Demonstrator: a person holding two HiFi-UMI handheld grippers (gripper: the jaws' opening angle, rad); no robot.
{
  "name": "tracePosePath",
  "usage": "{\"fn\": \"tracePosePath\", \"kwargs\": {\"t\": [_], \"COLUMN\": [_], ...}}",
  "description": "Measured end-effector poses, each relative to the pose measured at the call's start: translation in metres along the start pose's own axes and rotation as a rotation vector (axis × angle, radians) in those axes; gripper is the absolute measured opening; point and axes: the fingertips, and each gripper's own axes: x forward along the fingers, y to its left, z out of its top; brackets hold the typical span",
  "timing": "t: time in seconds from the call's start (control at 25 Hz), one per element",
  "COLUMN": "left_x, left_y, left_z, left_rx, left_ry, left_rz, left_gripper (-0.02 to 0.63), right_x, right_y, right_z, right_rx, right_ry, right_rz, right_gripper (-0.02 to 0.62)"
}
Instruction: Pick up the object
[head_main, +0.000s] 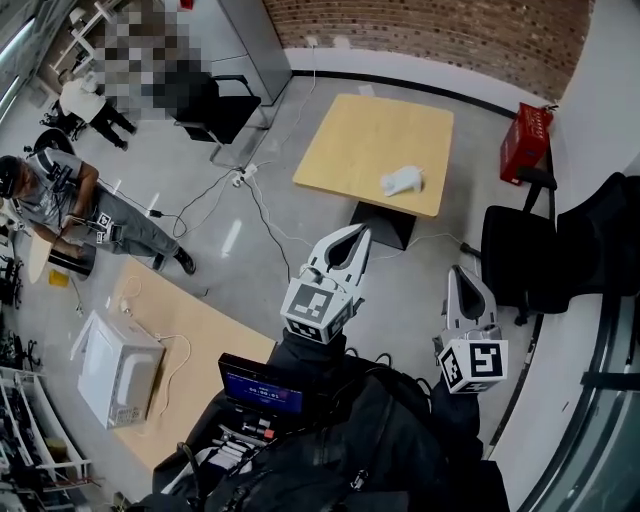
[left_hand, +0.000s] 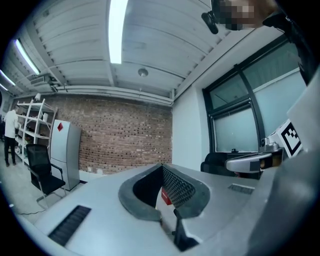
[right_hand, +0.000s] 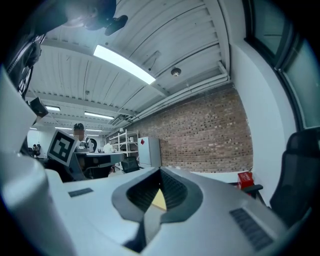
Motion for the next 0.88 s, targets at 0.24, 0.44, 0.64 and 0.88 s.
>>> {"fn": "tracePosePath", "kwargs": {"t": [0.24,0.44,0.64,0.88], "left_x": [0.006,0.024,0.063,0.102], "left_y": [0.003,0.020,0.048,0.079], "left_z": [-0.014,-0.029,-0.032,-0.040], "left_rx": [-0.008,-0.024,-0.053,-0.071], "left_ry": [0.040,0.066,0.070,0.110], "left_rz": [-0.005,-0.030,-0.073,-0.132], "left_gripper": [-0.002,-0.002,-0.002,-0.002], "right_x": [0.008,0.029,0.065,0.118], "right_y": [-0.002,-0.004,-0.014,-0.011], "right_z": [-0.011,-0.020,-0.011,-0.001], "right_rx": [0.024,0.031,0.010,-0.047], "right_ry": [0.019,0.047,0.053,0.069], "right_rz": [0.007,-0.013,-0.053,-0.039], "right_gripper": [0.005,0.005,0.005,0.005]}}
